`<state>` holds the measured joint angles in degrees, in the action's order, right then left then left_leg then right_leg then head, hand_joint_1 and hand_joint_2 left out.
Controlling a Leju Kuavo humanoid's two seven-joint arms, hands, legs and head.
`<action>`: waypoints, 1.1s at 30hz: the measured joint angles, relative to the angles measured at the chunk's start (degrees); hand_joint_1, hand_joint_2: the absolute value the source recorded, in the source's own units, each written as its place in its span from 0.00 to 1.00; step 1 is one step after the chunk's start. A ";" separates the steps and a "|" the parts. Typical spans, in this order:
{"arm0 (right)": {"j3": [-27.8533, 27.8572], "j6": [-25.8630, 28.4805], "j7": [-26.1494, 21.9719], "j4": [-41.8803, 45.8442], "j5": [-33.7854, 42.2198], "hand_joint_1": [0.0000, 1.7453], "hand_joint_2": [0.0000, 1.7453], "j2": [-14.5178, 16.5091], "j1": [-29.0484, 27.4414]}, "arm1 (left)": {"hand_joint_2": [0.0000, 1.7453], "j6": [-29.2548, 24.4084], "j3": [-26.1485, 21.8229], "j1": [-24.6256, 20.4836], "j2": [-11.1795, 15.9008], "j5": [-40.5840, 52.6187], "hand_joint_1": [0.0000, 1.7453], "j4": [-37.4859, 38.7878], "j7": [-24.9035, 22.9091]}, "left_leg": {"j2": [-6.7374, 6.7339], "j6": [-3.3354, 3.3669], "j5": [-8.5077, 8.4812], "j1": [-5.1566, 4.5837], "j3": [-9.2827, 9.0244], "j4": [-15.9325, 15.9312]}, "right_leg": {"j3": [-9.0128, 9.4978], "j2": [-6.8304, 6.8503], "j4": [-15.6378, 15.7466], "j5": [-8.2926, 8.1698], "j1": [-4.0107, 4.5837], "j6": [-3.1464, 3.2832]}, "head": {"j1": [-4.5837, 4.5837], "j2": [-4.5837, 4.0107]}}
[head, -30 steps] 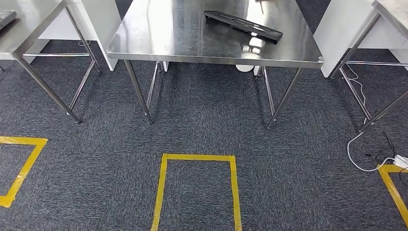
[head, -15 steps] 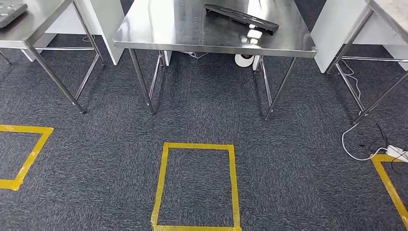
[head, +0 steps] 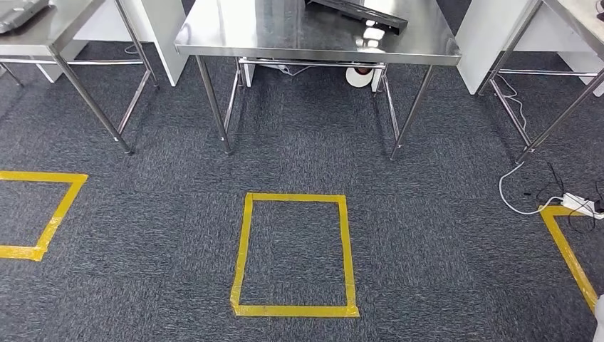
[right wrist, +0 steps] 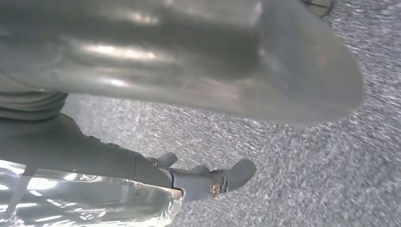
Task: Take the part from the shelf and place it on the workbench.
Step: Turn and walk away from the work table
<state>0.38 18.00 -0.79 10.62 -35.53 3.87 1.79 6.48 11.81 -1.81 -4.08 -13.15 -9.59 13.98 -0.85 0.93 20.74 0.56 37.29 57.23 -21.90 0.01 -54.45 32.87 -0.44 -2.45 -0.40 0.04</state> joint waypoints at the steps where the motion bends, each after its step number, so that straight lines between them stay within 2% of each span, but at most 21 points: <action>1: 0.12 -0.01 -0.04 0.00 0.11 0.00 0.00 -0.04 0.06 | 0.00 -0.02 0.09 -0.07 -0.04 0.09 0.00 -0.03 -0.02 | -0.01 -0.40 -0.80 0.05 0.09 -0.24 | 0.07 -0.04 1.02 0.07 0.23 0.45 | 0.05 0.00; 2: 0.22 -0.02 -0.07 -0.01 0.21 0.00 0.00 -0.03 0.04 | 0.00 -0.04 0.17 -0.09 -0.02 0.20 0.00 -0.04 -0.02 | 0.02 -0.76 -1.33 0.24 0.21 -0.43 | -0.51 0.01 0.78 -0.47 -0.04 0.95 | 0.09 0.00; 3: 0.32 -0.03 -0.08 -0.02 0.31 0.00 0.00 -0.04 0.01 | 0.00 -0.05 0.25 -0.10 0.01 0.31 0.00 -0.05 -0.03 | 0.13 -1.08 -0.62 0.40 0.51 -0.05 | -1.04 0.16 0.73 -1.12 -0.21 1.56 | 0.12 0.00; 4: 0.43 -0.03 -0.08 -0.03 0.38 0.00 0.00 -0.06 -0.04 | 0.00 -0.07 0.34 -0.07 0.02 0.39 0.00 -0.06 -0.05 | 0.25 -1.36 1.32 0.53 0.97 1.19 | -1.65 0.33 0.73 -1.87 -0.44 2.28 | 0.20 0.00; 6: 0.65 -0.04 -0.07 -0.04 0.47 0.00 0.00 -0.08 -0.12 | 0.00 -0.12 0.57 -0.06 0.03 0.49 0.00 -0.07 -0.09 | 0.53 -1.79 8.21 0.65 2.37 7.42 | -3.28 0.65 0.71 -3.50 -0.45 3.29 | 0.39 0.00; 7: 0.75 -0.04 -0.07 -0.04 0.48 0.00 0.00 -0.08 -0.16 | 0.00 -0.15 0.66 -0.07 0.02 0.51 0.00 -0.08 -0.10 | 0.61 -2.01 11.00 0.67 2.99 11.52 | -4.24 0.75 0.64 -4.30 -0.31 3.53 | 0.44 0.00; 8: 0.82 -0.04 -0.07 -0.04 0.49 0.00 0.00 -0.07 -0.17 | 0.00 -0.18 0.72 -0.09 0.02 0.54 0.00 -0.08 -0.10 | 0.69 -2.21 12.41 0.68 3.23 15.13 | -5.30 0.84 0.54 -5.08 -0.18 3.55 | 0.47 0.00; 10: 0.89 -0.04 -0.08 -0.04 0.57 0.00 0.00 -0.08 -0.19 | 0.00 -0.20 0.75 -0.12 0.03 0.57 0.00 -0.10 -0.10 | 0.73 -2.39 10.96 0.76 1.51 17.44 | -7.38 0.96 0.03 -6.49 -0.07 3.32 | 0.50 0.00; 11: 0.95 -0.04 -0.09 -0.04 0.64 0.00 0.00 -0.08 -0.20 | 0.00 -0.21 0.77 -0.15 0.05 0.60 0.00 -0.11 -0.10 | 0.74 -2.38 9.50 0.84 -0.75 15.62 | -8.42 0.97 -0.40 -7.08 -0.08 3.08 | 0.51 0.00; 13: 1.09 -0.01 -0.09 -0.02 0.81 0.00 0.00 -0.07 -0.21 | 0.00 -0.21 0.81 -0.34 0.07 0.73 0.00 -0.25 -0.09 | 0.86 -2.24 8.78 0.96 -7.43 7.87 | -10.35 0.95 -1.64 -7.97 0.04 2.55 | 0.58 0.00; 15: 1.22 0.04 -0.09 0.00 0.92 0.00 0.00 -0.03 -0.18 | 0.00 -0.21 0.90 -0.63 0.08 0.85 0.00 -0.42 -0.06 | 1.01 -1.81 10.48 0.78 -11.78 1.53 | -11.82 1.03 -2.74 -8.87 0.27 1.81 | 0.61 0.00; 17: 1.28 0.06 -0.14 0.00 0.97 0.00 0.00 0.01 -0.08 | 0.00 -0.24 0.99 -0.69 0.06 0.89 0.00 -0.47 -0.04 | 0.97 -0.62 11.00 0.53 -11.52 -0.14 | -12.94 1.12 -3.09 -9.83 0.45 0.96 | 0.50 0.00; 19: 1.31 0.05 -0.13 0.00 0.91 0.00 0.00 0.02 -0.13 | 0.00 -0.51 1.03 -0.54 0.00 0.93 0.00 -0.48 -0.03 | 0.69 1.00 10.01 0.46 -10.14 -0.44 | -14.31 0.87 -4.57 -8.56 0.35 0.73 | 0.37 0.00; 21: 1.33 0.06 0.13 0.00 0.37 0.00 0.00 0.10 -0.34 | 0.00 -0.96 1.05 -0.40 0.05 1.06 0.00 -0.49 -0.04 | 0.56 1.93 8.61 0.38 -8.69 -0.56 | -16.36 0.53 -9.82 -4.04 -0.02 1.14 | 0.18 0.00; 23: 1.33 -0.12 0.63 0.00 -0.33 0.00 0.00 0.18 -0.46 | 0.00 -1.30 1.11 -0.36 0.11 1.27 0.00 -0.49 -0.13 | 0.78 2.00 7.22 0.28 -6.92 -0.51 | -18.07 0.42 -16.94 -0.17 -0.25 1.04 | 0.00 0.00; 25: 1.33 -0.51 1.11 0.00 -0.58 0.00 0.00 0.14 -0.50 | 0.00 -1.64 1.25 -0.35 0.05 1.58 0.00 -0.49 -0.36 | 1.21 1.70 5.91 0.29 -5.25 -0.41 | -16.99 0.33 -19.39 -0.32 -0.35 0.04 | 0.00 0.00; 27: 1.33 -0.86 1.36 0.00 -0.59 0.00 0.00 0.08 -0.52 | 0.00 -2.04 1.45 -0.40 -0.03 1.80 0.00 -0.50 -0.62 | 2.01 1.19 4.74 0.40 -4.08 -0.33 | -11.50 -0.66 -13.55 -2.37 -0.49 -0.79 | 0.00 0.00; 28: 1.33 -0.96 1.42 0.00 -0.58 0.00 0.00 0.04 -0.51 | 0.00 -2.22 1.52 -0.49 -0.08 1.89 0.00 -0.54 -0.75 | 2.49 0.84 4.19 0.36 -3.62 -0.25 | -7.66 -1.94 -8.69 -2.73 -0.58 -0.79 | -0.02 0.00; 30: 1.33 -1.01 1.54 0.00 -0.56 0.00 0.00 0.02 -0.53 | 0.00 -2.71 1.62 -0.80 -0.20 2.10 0.00 -0.61 -0.89 | 3.45 0.11 3.10 0.17 -3.07 -0.13 | -3.34 -3.90 -1.91 -2.11 -0.47 -0.20 | 0.00 0.00; 31: 1.33 -1.02 1.64 0.00 -0.53 0.00 0.00 0.02 -0.54 | 0.00 -3.03 1.68 -0.89 -0.24 2.25 0.00 -0.63 -0.94 | 3.99 -0.25 2.59 0.09 -2.77 -0.15 | -2.78 -4.00 -0.64 -1.81 -0.30 0.15 | 0.01 0.00; 33: 1.33 -1.04 1.85 0.00 -0.46 0.00 0.00 0.02 -0.64 | 0.00 -3.79 1.91 -0.83 -0.25 2.64 0.00 -0.63 -0.99 | 4.91 -0.84 2.01 0.25 -2.31 -0.05 | -3.23 -2.66 -0.47 -2.11 -0.51 0.92 | 0.04 0.00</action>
<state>1.71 16.97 1.07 10.62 -36.00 3.90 1.15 2.69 13.72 -2.64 -4.33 -10.50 -10.22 12.99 4.05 0.09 22.75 0.81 34.98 57.18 -25.13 -2.65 -54.92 30.76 -0.95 -1.54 -0.36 0.04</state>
